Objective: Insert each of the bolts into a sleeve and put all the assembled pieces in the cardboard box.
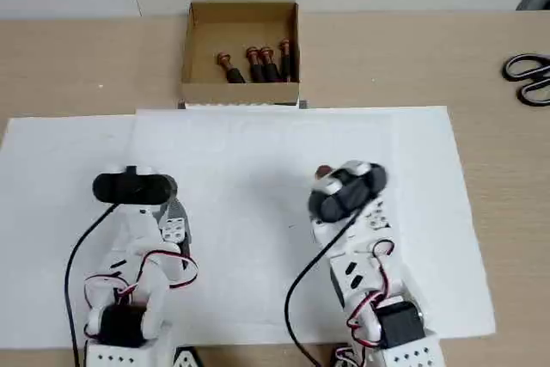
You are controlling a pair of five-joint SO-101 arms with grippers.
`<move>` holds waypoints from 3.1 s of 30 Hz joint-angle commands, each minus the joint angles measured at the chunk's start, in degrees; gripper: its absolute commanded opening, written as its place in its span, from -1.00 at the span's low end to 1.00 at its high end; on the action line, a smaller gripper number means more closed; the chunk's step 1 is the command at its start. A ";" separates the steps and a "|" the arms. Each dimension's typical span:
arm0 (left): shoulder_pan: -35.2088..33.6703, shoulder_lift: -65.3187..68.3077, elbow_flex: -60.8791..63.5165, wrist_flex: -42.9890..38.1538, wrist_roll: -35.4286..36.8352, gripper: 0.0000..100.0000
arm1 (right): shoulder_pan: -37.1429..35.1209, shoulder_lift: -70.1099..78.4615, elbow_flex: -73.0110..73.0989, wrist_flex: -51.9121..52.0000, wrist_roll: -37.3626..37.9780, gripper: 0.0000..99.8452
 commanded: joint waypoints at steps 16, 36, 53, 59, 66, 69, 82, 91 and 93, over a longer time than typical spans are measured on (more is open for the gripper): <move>-0.44 -0.44 1.01 -1.67 -1.05 -0.99 | 1.54 45.93 -40.44 -0.57 -6.07 -1.00; -0.62 -0.44 1.01 -1.67 -0.88 -0.99 | 1.54 134.46 -128.70 -3.47 -6.59 -1.00; -0.62 -0.44 1.01 -1.67 -0.88 -0.99 | 1.27 172.88 -168.35 -3.47 -3.78 -0.99; -0.62 -0.44 1.01 -1.67 -0.88 -0.99 | 0.66 174.99 -170.20 -1.01 -0.88 -0.87; -0.53 -0.44 1.01 -1.67 -0.88 -0.99 | 0.84 174.81 -170.46 2.77 -0.88 -0.56; -0.53 -0.44 1.01 -1.67 -0.88 -0.99 | 0.75 172.79 -173.10 4.18 -0.88 -0.56; -0.53 -0.44 1.01 -1.67 -0.88 -0.99 | 0.92 164.09 -187.08 25.71 -0.97 -0.56; -0.44 -0.44 1.01 -1.67 -1.05 -0.99 | 0.92 154.15 -187.08 39.87 -0.97 -0.56; -0.44 -0.44 1.01 -1.67 -1.05 -0.99 | 0.92 151.87 -187.08 44.00 -0.97 -0.56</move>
